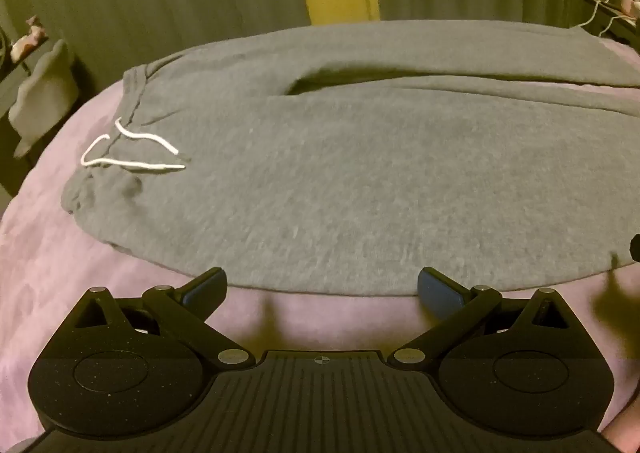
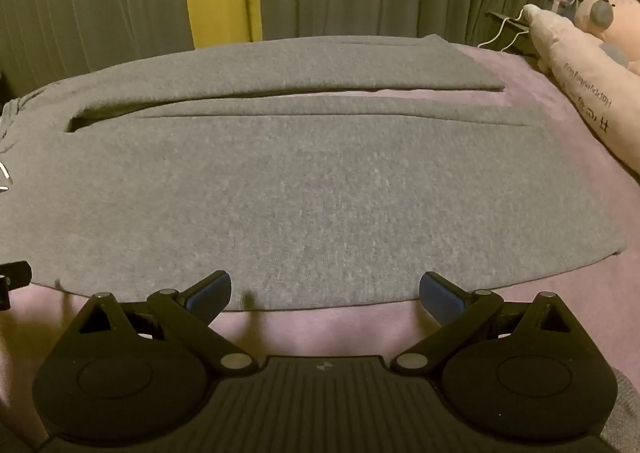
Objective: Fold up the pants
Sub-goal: 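Move the right tool toward the grey pant leg hem and close it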
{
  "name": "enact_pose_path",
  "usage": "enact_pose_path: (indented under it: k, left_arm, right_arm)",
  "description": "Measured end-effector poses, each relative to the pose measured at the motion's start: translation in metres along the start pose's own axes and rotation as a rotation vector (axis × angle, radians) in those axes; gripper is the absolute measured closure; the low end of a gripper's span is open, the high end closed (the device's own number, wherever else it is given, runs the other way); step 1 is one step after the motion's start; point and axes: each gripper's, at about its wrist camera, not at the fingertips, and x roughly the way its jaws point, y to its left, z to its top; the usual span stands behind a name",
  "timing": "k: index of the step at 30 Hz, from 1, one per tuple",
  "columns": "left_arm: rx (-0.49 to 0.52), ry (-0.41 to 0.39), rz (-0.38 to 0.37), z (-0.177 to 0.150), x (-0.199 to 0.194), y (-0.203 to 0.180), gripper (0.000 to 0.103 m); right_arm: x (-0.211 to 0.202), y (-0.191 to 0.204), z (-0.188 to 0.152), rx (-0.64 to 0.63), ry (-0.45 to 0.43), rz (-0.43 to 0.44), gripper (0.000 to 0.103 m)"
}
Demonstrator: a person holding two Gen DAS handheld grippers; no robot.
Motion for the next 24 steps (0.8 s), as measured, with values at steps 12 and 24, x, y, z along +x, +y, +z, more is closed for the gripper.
enact_pose_path:
  k: [12, 24]
  left_arm:
    - [-0.062, -0.039, 0.091, 0.085, -0.01, 0.026, 0.0]
    - [-0.313, -0.05, 0.222, 0.156, 0.103, 0.062, 0.0]
  right_arm:
    - [0.016, -0.03, 0.041, 0.138, 0.058, 0.12, 0.003]
    - [0.143, -0.074, 0.258, 0.451, 0.07, 0.097, 0.003]
